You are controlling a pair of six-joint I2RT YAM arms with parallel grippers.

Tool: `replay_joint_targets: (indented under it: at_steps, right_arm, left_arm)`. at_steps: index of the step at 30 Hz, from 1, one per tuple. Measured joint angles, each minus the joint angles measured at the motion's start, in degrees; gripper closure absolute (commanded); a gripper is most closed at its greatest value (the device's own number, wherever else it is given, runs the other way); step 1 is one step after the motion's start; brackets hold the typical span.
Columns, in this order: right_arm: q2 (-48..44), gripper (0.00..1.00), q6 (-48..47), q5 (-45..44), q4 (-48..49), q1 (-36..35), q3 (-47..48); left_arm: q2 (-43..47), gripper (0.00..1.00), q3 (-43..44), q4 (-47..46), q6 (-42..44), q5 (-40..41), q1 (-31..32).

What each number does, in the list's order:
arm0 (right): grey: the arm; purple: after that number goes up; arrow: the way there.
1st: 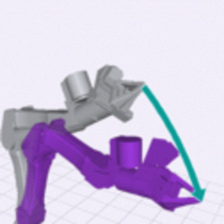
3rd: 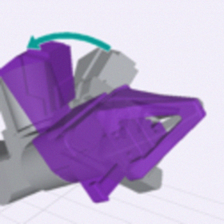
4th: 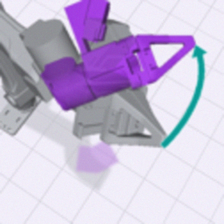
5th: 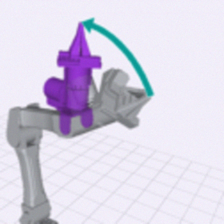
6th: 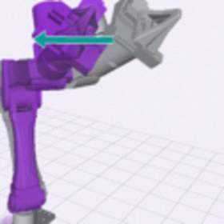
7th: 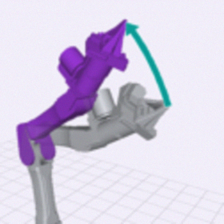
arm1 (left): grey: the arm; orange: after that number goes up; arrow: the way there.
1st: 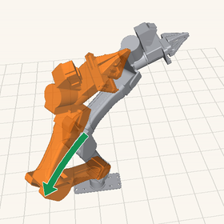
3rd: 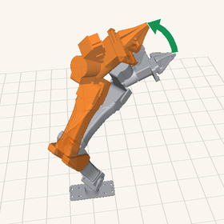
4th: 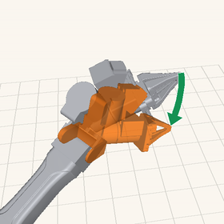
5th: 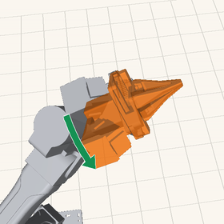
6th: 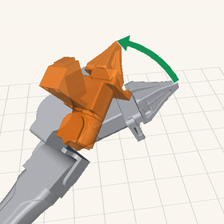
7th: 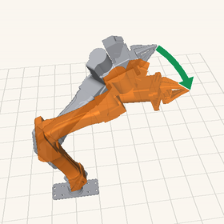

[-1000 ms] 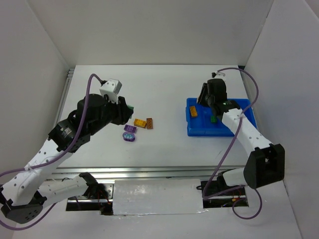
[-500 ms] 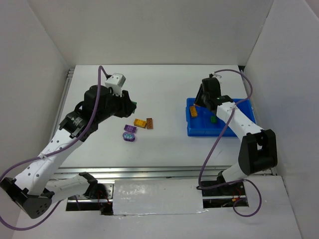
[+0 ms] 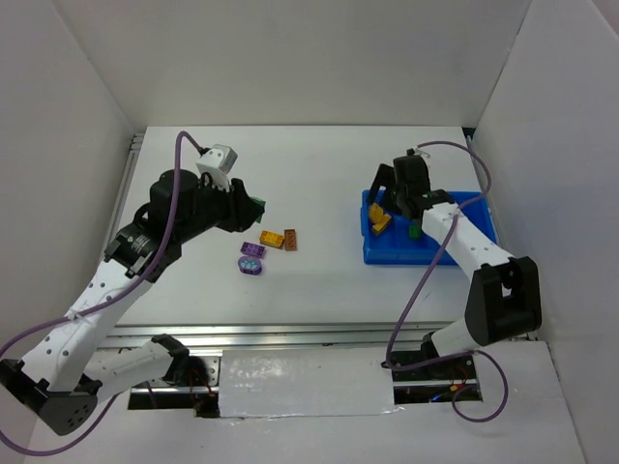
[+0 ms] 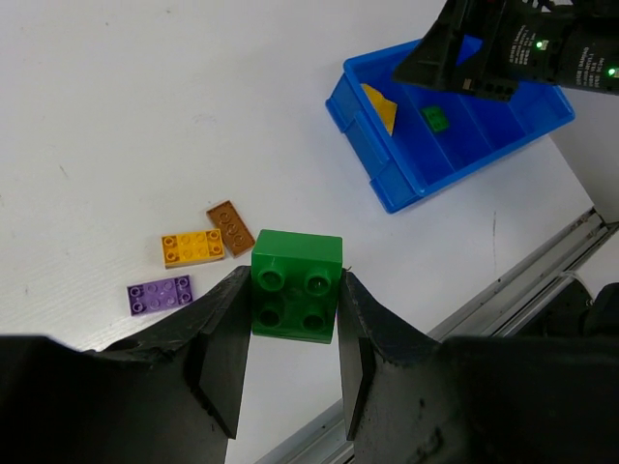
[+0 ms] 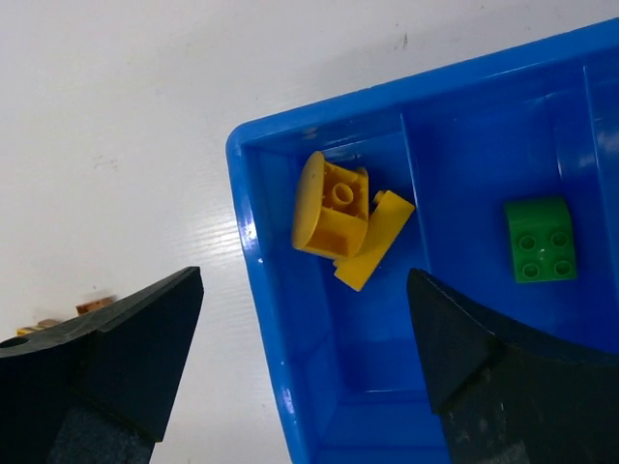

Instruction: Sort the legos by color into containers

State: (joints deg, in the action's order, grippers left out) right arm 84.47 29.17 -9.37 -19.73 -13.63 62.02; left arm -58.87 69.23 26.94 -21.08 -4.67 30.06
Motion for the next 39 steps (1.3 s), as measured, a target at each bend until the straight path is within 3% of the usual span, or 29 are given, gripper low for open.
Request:
replay_joint_targets:
  at_steps: [7,13,19,28,35,39]
  right_arm:
    - [-9.4,0.08,-0.8,3.1,0.5,-2.1,-2.7]
    - [-25.8,0.07,-3.1,30.7,14.8,-5.9,-13.4]
    - [-28.9,0.06,-0.2,45.3,30.9,-21.5,-18.0]
    - [-26.4,0.08,8.4,51.5,47.3,-24.2,-18.8]
    - [-24.1,0.13,10.4,52.1,50.6,-26.3,-17.1]
    - [-22.4,0.22,11.7,52.3,52.0,-26.7,-15.5]
  left_arm:
    - [1.8,1.00,-0.7,-1.5,-1.5,-3.5,0.0]
    - [3.6,1.00,-4.2,-7.6,-6.4,-12.0,0.0]
    - [4.7,1.00,-9.3,-20.6,-14.3,-22.9,0.0]
    - [5.0,1.00,-13.1,-32.7,-23.5,-32.2,0.0]
    - [7.5,1.00,-14.4,-35.6,-26.1,-34.3,0.0]
    - [7.8,1.00,-14.5,-35.5,-25.9,-34.5,0.0]
